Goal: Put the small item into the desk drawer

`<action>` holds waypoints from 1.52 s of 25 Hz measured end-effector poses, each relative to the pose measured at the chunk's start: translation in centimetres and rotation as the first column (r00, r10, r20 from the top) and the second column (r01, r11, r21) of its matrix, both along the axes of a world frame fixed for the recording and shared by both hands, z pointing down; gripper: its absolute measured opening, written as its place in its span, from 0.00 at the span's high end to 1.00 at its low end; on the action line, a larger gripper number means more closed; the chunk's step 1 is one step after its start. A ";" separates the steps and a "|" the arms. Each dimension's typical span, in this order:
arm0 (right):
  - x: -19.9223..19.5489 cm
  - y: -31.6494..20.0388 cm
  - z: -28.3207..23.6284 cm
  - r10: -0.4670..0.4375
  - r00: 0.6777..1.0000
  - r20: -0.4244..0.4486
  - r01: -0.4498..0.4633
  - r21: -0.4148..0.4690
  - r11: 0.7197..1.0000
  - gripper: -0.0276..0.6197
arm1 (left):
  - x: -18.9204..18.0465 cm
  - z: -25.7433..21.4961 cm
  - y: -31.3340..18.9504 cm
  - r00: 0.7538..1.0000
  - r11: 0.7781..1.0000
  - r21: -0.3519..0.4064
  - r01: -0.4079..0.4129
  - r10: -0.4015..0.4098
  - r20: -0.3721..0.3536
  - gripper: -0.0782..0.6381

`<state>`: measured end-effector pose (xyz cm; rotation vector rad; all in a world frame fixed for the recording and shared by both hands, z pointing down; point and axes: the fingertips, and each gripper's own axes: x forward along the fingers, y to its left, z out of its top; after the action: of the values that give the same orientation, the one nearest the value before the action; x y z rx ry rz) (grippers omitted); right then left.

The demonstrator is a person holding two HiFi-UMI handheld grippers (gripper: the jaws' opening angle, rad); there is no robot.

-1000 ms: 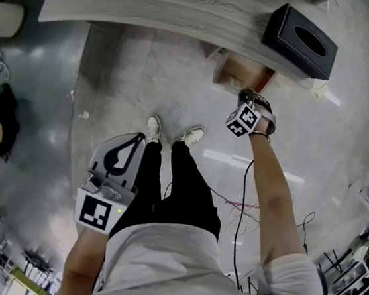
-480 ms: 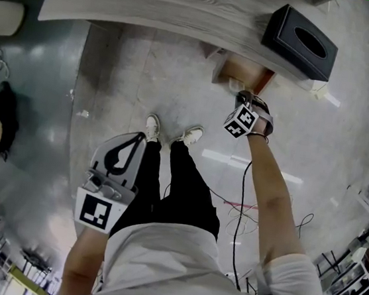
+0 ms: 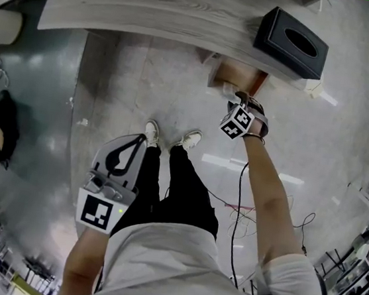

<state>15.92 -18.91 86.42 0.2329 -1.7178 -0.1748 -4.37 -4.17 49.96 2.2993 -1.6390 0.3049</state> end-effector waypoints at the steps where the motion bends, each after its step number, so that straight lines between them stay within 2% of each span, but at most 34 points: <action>1: -0.1 0.1 -0.2 0.007 1.000 0.011 -0.007 -0.007 1.000 0.65 | 0.0 -0.1 -0.1 1.000 1.000 0.005 -0.003 0.003 -0.002 0.87; 3: -0.3 0.3 -0.8 0.020 0.999 0.039 -0.020 -0.012 1.000 0.57 | 0.0 -0.3 -0.2 1.000 1.000 0.015 -0.009 0.009 -0.008 0.87; 8: -0.5 -0.3 -3.4 0.074 0.992 0.102 -0.078 0.038 0.996 0.54 | -0.2 -1.1 -0.2 0.999 0.999 0.044 -0.029 0.029 -0.018 0.87; 10: -0.6 -0.7 -4.8 0.147 0.976 0.159 -0.155 0.040 0.987 0.55 | -0.3 -1.6 -0.3 0.999 0.997 0.063 -0.038 0.039 -0.020 0.87; 12: -0.7 -0.8 -6.4 0.251 0.940 0.231 -0.260 0.007 0.966 0.57 | -0.4 -2.3 -0.3 0.999 0.995 0.083 -0.045 0.047 -0.023 0.87; 14: -0.8 -0.4 -8.0 0.345 0.891 0.296 -0.350 -0.036 0.936 0.58 | -0.7 -3.0 0.0 0.998 0.993 0.100 -0.054 0.057 -0.025 0.87; 18: -1.1 0.3 -11.7 0.441 0.808 0.391 -0.457 -0.059 0.888 0.71 | -1.8 -4.8 0.5 0.997 0.989 0.135 -0.065 0.068 -0.024 0.87; 21: -1.5 0.8 -14.5 0.519 0.720 0.460 -0.548 -0.082 0.833 0.81 | -3.0 -6.0 1.0 0.997 0.985 0.158 -0.063 0.068 -0.023 0.87; 23: -1.8 1.1 -16.1 0.555 0.674 0.488 -0.589 -0.099 0.802 0.86 | -4.0 -6.9 1.2 0.998 0.983 0.173 -0.057 0.062 -0.024 0.87; 26: -2.2 1.1 -18.0 0.580 0.626 0.522 -0.626 -0.107 0.772 0.89 | -5.4 -8.2 1.3 0.998 0.978 0.200 -0.054 0.058 -0.015 0.87; 28: -2.0 1.1 -18.8 0.612 0.582 0.535 -0.656 -0.135 0.742 0.92 | -6.0 -9.0 1.5 0.998 0.973 0.225 -0.053 0.057 -0.010 0.87; 30: -1.5 1.1 -19.3 0.672 0.511 0.536 -0.696 -0.200 0.689 0.92 | -6.4 -9.7 1.6 0.998 0.968 0.245 -0.052 0.055 -0.003 0.87; 33: -0.4 0.9 -20.1 0.766 0.347 0.541 -0.747 -0.335 0.575 0.92 | -7.2 -10.7 1.8 0.999 0.963 0.267 -0.048 0.048 0.007 0.87; 34: -0.1 0.6 -20.6 0.782 0.297 0.548 -0.753 -0.370 0.545 0.92 | -7.4 -11.0 1.9 0.999 0.960 0.276 -0.044 0.043 0.010 0.87; 36: 0.2 0.2 -21.7 0.794 0.229 0.564 -0.758 -0.409 0.508 0.92 | -8.1 -11.7 1.9 0.999 0.956 0.291 -0.034 0.031 0.017 0.87; 38: 0.5 0.2 -22.6 0.794 0.191 0.578 -0.760 -0.424 0.492 0.92 | -8.7 -12.5 2.2 1.000 0.953 0.303 -0.022 0.017 0.021 0.87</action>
<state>16.45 -18.71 63.82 1.2965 -2.1355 0.8764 -13.11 -1.95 37.48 2.5407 -1.7800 0.0805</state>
